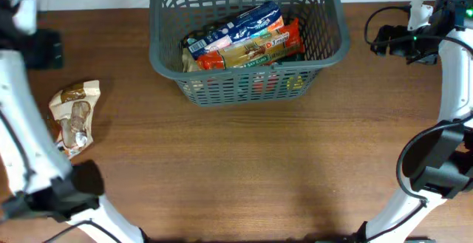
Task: Pack container
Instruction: 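Grasp the crumpled beige snack bag with the left gripper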
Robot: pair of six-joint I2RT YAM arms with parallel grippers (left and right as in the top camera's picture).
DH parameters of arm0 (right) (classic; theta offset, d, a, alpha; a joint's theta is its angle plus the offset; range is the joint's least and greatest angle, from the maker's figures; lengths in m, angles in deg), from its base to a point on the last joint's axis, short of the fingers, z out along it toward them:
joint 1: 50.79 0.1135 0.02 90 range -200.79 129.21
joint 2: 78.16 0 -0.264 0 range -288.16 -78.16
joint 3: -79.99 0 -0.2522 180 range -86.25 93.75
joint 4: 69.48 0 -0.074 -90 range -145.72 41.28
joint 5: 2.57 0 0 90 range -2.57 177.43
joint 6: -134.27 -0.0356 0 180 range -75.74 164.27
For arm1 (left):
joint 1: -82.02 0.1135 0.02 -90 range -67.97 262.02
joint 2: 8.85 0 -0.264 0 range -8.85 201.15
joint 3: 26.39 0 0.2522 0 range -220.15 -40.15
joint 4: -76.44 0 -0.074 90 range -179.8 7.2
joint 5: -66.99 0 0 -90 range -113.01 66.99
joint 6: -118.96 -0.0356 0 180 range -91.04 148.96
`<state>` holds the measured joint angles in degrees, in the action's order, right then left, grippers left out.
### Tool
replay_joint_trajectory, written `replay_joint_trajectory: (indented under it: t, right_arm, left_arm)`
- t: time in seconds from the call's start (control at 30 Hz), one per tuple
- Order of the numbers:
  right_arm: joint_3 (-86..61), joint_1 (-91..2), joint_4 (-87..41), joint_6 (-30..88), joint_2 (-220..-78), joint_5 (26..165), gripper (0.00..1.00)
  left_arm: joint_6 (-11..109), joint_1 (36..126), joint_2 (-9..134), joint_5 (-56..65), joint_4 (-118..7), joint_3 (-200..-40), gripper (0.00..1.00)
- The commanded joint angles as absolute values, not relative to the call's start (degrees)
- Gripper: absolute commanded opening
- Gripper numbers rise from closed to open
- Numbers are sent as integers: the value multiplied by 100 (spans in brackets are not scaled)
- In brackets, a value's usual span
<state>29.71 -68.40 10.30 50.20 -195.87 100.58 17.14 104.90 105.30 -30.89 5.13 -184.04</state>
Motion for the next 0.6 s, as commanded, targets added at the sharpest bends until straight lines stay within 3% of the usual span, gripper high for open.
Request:
replay_joint_trajectory:
  t: [0.0,0.27,0.57]
  right_arm:
    - [2954,-6844,1030,4974,-19502,10108,99]
    - [2954,-6844,1032,4974,-19502,10108,99]
    - [2956,-6844,1030,4974,-19502,10108,99]
  left_arm:
    - [2186,11028,10862,-2143,597,-17777,76]
    - [2160,11056,11009,-2486,-700,-15086,76]
    - [2007,10842,11009,-3174,-2621,-13244,77]
